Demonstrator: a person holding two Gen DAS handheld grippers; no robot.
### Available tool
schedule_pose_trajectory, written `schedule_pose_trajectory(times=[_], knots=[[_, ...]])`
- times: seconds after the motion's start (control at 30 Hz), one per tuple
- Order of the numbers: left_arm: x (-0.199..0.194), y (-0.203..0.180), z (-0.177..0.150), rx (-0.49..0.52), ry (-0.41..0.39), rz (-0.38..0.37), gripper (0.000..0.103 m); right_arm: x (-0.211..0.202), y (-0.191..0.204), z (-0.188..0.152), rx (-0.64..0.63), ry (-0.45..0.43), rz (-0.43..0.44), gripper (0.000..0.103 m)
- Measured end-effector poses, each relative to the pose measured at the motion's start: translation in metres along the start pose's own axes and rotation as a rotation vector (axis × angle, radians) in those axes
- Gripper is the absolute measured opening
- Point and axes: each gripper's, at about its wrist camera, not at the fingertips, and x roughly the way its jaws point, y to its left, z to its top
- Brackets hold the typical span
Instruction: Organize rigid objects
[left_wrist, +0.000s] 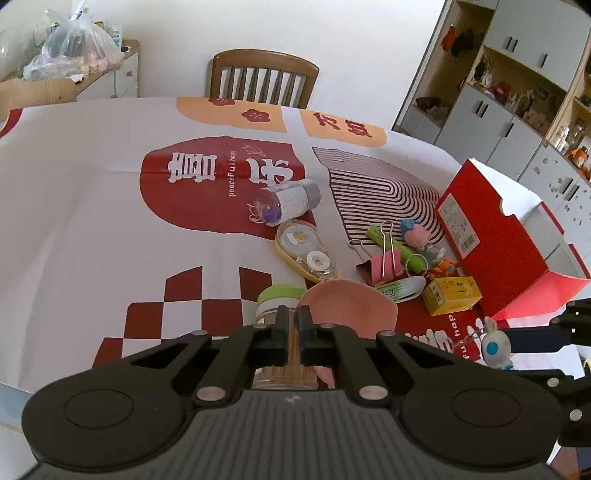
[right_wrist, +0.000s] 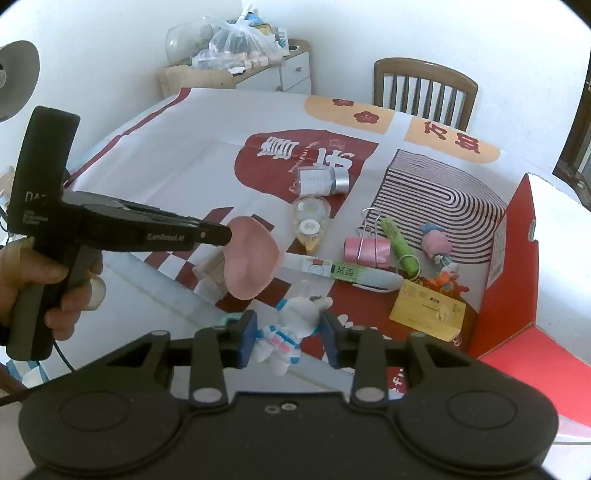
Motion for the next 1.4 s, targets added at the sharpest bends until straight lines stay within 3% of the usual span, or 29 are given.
schedule_pose_trajectory(times=[0.3, 0.43, 0.67, 0.8, 0.9, 0.97, 1.03, 1.13, 1.27, 1.4], knots=[[-0.017, -0.001, 0.003, 0.004, -0.027, -0.032, 0.003, -0.015, -0.003, 0.003, -0.002, -0.006, -0.022, 0.036], [-0.024, -0.011, 0.009, 0.049, -0.048, -0.023, 0.003, -0.028, -0.009, 0.009, -0.014, -0.015, -0.034, 0.036], [-0.014, -0.027, 0.009, 0.075, 0.006, -0.048, 0.003, -0.041, -0.022, 0.009, -0.038, -0.018, -0.034, 0.036], [-0.006, -0.04, 0.005, 0.071, 0.018, -0.012, 0.005, -0.041, -0.027, 0.003, -0.048, -0.013, 0.004, 0.036], [0.0, -0.048, 0.003, 0.058, 0.037, -0.012, 0.019, -0.041, -0.032, -0.001, -0.056, -0.011, 0.039, 0.036], [0.002, -0.053, 0.0, 0.061, 0.041, 0.008, 0.054, -0.041, -0.036, -0.003, -0.06, -0.008, 0.057, 0.036], [0.001, -0.056, -0.006, 0.058, 0.045, 0.015, 0.07, -0.041, -0.042, -0.006, -0.061, 0.001, 0.073, 0.036], [-0.003, -0.059, -0.017, 0.062, 0.075, -0.008, 0.07, -0.041, -0.048, -0.01, -0.068, 0.009, 0.097, 0.036], [0.004, -0.071, -0.041, 0.092, 0.141, 0.028, 0.07, -0.041, -0.053, -0.014, -0.084, 0.016, 0.119, 0.036], [0.014, -0.084, -0.056, 0.137, 0.137, 0.081, 0.07, -0.041, -0.059, -0.015, -0.099, 0.023, 0.134, 0.036]])
